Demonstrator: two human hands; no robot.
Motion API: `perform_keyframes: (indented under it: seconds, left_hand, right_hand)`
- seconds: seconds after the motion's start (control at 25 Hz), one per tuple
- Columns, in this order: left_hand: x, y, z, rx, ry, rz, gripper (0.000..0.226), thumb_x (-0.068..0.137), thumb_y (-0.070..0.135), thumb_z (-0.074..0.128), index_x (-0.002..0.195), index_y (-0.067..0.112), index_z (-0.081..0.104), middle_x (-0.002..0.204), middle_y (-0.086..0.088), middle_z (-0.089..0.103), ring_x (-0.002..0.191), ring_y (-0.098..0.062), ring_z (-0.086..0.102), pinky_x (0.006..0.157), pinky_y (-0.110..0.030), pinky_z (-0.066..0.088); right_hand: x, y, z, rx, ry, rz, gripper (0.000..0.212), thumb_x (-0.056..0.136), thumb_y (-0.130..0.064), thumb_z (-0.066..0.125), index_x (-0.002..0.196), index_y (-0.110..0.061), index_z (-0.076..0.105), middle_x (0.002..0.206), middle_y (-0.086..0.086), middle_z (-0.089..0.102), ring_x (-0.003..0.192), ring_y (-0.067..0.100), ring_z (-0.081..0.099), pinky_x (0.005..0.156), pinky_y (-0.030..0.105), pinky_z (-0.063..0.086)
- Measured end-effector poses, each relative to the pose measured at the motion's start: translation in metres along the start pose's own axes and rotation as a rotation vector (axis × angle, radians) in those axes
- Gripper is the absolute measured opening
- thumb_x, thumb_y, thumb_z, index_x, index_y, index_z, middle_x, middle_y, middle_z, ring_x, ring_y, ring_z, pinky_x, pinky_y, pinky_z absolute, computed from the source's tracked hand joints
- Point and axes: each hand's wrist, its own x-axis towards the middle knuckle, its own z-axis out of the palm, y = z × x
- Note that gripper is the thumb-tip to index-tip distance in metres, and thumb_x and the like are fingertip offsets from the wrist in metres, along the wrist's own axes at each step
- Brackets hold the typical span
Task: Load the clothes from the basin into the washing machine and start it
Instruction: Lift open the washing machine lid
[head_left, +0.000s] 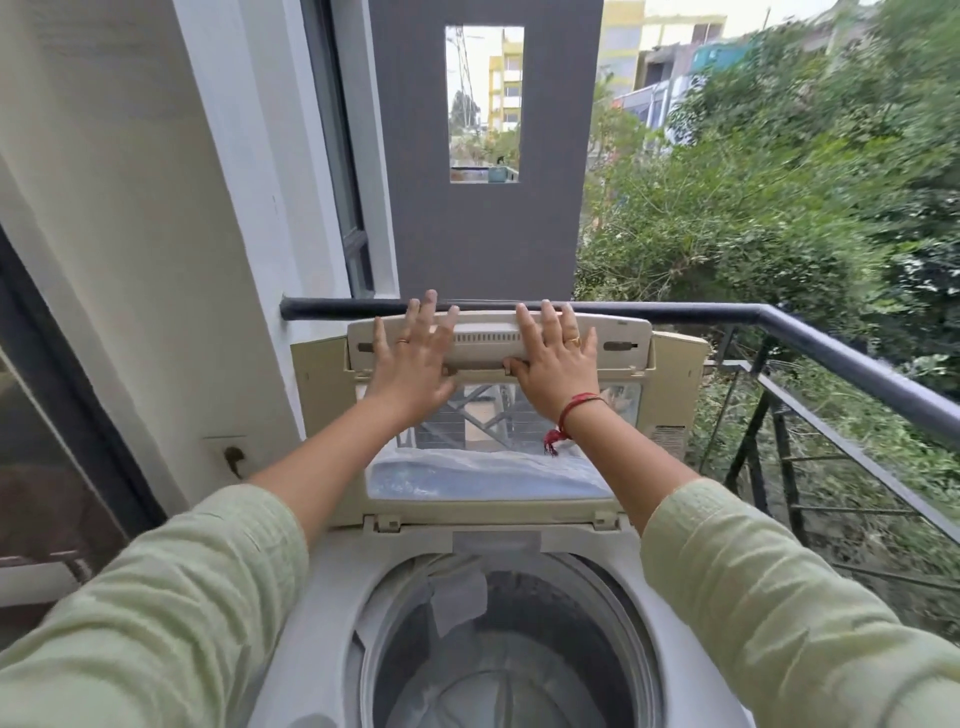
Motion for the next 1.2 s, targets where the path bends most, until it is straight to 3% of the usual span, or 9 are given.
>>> perform_keyframes:
  seconds: [0.16, 0.28, 0.52, 0.64, 0.8, 1.04, 1.2]
  left_hand:
    - [-0.022, 0.009, 0.006, 0.074, -0.096, 0.01, 0.096, 0.09, 0.049, 0.048, 0.141, 0.028, -0.03, 0.151, -0.003, -0.035, 0.141, -0.026, -0.024, 0.106, -0.062, -0.013]
    - [-0.026, 0.01, 0.007, 0.102, -0.112, 0.001, 0.1, 0.09, 0.05, 0.048, 0.139, 0.027, -0.036, 0.147, -0.004, -0.041, 0.139, -0.028, -0.029, 0.105, -0.062, -0.015]
    - [-0.025, 0.028, -0.003, 0.151, -0.184, -0.061, 0.101, 0.09, 0.047, 0.048, 0.14, 0.016, -0.033, 0.149, -0.009, -0.037, 0.139, -0.028, -0.03, 0.109, -0.065, -0.01]
    - [-0.032, 0.031, -0.003, 0.108, -0.143, -0.046, 0.099, 0.089, 0.05, 0.046, 0.142, 0.015, -0.03, 0.151, -0.008, -0.034, 0.139, -0.027, -0.03, 0.109, -0.065, -0.008]
    - [-0.056, 0.027, 0.006, 0.051, 0.033, 0.07, 0.091, 0.09, 0.054, 0.04, 0.147, 0.016, -0.019, 0.155, -0.007, -0.025, 0.142, -0.027, -0.023, 0.108, -0.06, -0.013]
    - [-0.068, 0.026, 0.017, 0.131, -0.034, -0.006, 0.094, 0.091, 0.053, 0.04, 0.142, 0.017, -0.03, 0.149, -0.008, -0.036, 0.138, -0.027, -0.031, 0.11, -0.061, -0.011]
    - [-0.07, 0.029, 0.015, 0.086, -0.029, 0.004, 0.095, 0.09, 0.053, 0.043, 0.143, 0.017, -0.028, 0.151, -0.008, -0.034, 0.139, -0.026, -0.029, 0.111, -0.062, -0.008]
  right_hand:
    - [-0.012, -0.006, -0.003, -0.008, 0.034, 0.023, 0.066, 0.096, -0.05, 0.029, 0.15, -0.029, -0.003, 0.159, 0.007, -0.005, 0.145, 0.031, -0.009, 0.112, 0.061, -0.004]
    - [-0.023, -0.007, -0.002, -0.032, 0.082, 0.003, 0.07, 0.096, -0.052, 0.028, 0.149, -0.026, -0.009, 0.158, 0.007, -0.013, 0.145, 0.029, -0.013, 0.11, 0.06, -0.01]
    - [-0.046, -0.003, 0.006, -0.101, -0.003, -0.033, 0.073, 0.096, -0.054, 0.024, 0.141, -0.025, -0.026, 0.156, 0.003, -0.023, 0.143, 0.025, -0.021, 0.112, 0.058, -0.012]
    - [-0.051, -0.001, 0.001, -0.096, 0.004, -0.043, 0.074, 0.095, -0.056, 0.023, 0.145, -0.025, -0.021, 0.155, 0.001, -0.024, 0.143, 0.024, -0.022, 0.111, 0.056, -0.014]
    - [-0.062, -0.001, -0.003, -0.109, 0.007, -0.064, 0.077, 0.095, -0.057, 0.027, 0.145, -0.025, -0.022, 0.155, 0.002, -0.025, 0.143, 0.025, -0.023, 0.111, 0.056, -0.013]
    - [-0.072, -0.001, -0.001, -0.106, 0.03, -0.081, 0.08, 0.094, -0.06, 0.028, 0.145, -0.025, -0.023, 0.155, 0.005, -0.026, 0.142, 0.025, -0.024, 0.112, 0.056, -0.013]
    - [-0.079, 0.001, -0.008, -0.062, 0.057, -0.073, 0.079, 0.094, -0.06, 0.03, 0.148, -0.024, -0.015, 0.156, 0.006, -0.02, 0.143, 0.026, -0.02, 0.114, 0.058, -0.008]
